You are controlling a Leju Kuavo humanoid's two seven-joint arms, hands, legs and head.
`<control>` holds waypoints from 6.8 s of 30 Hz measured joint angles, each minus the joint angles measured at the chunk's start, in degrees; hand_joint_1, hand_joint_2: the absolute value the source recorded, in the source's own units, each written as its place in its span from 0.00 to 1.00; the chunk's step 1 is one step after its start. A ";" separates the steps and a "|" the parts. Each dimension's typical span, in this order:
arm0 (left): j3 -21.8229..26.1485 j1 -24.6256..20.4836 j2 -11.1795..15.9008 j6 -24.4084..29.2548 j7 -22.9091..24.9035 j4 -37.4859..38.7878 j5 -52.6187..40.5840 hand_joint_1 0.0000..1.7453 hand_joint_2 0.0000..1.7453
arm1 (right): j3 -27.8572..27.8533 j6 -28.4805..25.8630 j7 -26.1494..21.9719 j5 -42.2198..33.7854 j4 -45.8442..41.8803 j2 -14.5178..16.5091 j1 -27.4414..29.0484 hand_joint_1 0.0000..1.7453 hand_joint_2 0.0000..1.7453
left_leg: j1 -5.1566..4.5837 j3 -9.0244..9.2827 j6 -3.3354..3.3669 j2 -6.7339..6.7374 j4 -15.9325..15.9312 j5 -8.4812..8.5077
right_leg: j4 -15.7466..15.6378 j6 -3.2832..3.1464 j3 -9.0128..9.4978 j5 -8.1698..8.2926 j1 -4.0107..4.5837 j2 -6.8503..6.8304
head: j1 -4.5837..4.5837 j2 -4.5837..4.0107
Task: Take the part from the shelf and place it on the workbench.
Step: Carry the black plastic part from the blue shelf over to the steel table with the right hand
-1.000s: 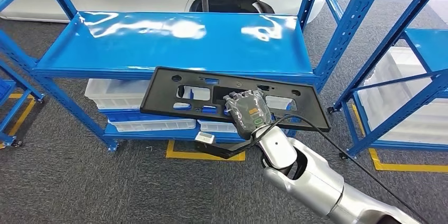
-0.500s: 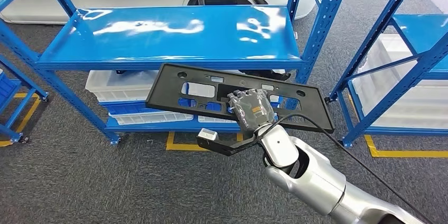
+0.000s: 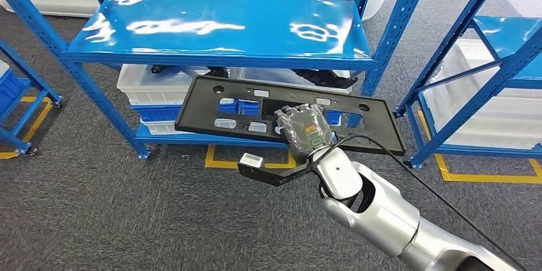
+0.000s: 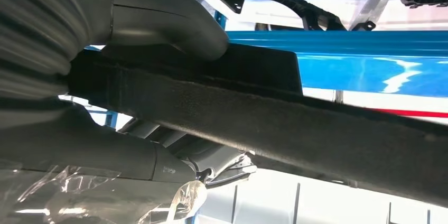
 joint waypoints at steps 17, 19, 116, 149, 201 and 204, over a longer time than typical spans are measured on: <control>0.00 0.24 -0.11 0.75 0.14 0.02 -0.02 0.00 1.00 | -0.55 0.09 0.64 -0.01 -0.37 -0.20 -0.35 1.00 1.00 | 0.41 -10.36 -3.74 -0.16 18.51 -6.71 | -16.42 -3.53 10.95 6.67 0.36 -0.27 | -0.27 0.00; 0.00 0.30 -0.11 0.77 0.07 0.02 -0.03 0.00 1.00 | -0.55 0.15 0.64 -0.01 -0.37 -0.20 -0.27 1.00 1.00 | 0.52 -7.40 -3.85 -0.16 16.14 -4.52 | -16.14 -3.28 9.87 7.26 0.34 -0.26 | -0.28 0.00; -3.23 -1.85 -0.55 1.62 0.17 0.15 -4.88 0.00 1.00 | -5.68 5.43 7.35 2.39 -13.63 -10.03 6.18 1.00 1.00 | -1.26 -1.74 -1.68 3.94 1.70 0.06 | -13.34 -2.15 9.21 5.47 0.54 -5.29 | -0.13 0.00; -2.64 -0.47 -0.74 2.34 -1.96 0.15 -0.57 0.00 1.00 | -3.48 3.33 -0.37 1.06 -7.42 -3.29 0.98 1.00 1.00 | -2.09 -3.83 0.06 1.63 2.04 1.41 | -11.54 -1.67 8.03 4.28 0.43 -5.64 | -0.42 0.00; -3.55 -4.01 0.68 11.15 19.65 -21.02 -28.40 0.00 1.00 | -5.61 12.47 10.41 5.28 -11.62 -7.39 7.56 1.00 1.00 | -0.18 -11.61 -2.32 -0.80 20.92 -7.27 | -10.95 -2.44 5.71 6.75 -0.28 -1.68 | -1.24 0.00; -1.52 -2.52 1.36 8.57 15.33 -21.49 -27.80 0.00 1.00 | -5.46 11.62 7.95 4.81 -11.74 -7.25 7.08 1.00 1.00 | -0.94 -7.02 -1.20 0.96 11.50 -2.76 | -10.96 -2.54 5.95 6.48 -0.02 -3.53 | -1.25 0.00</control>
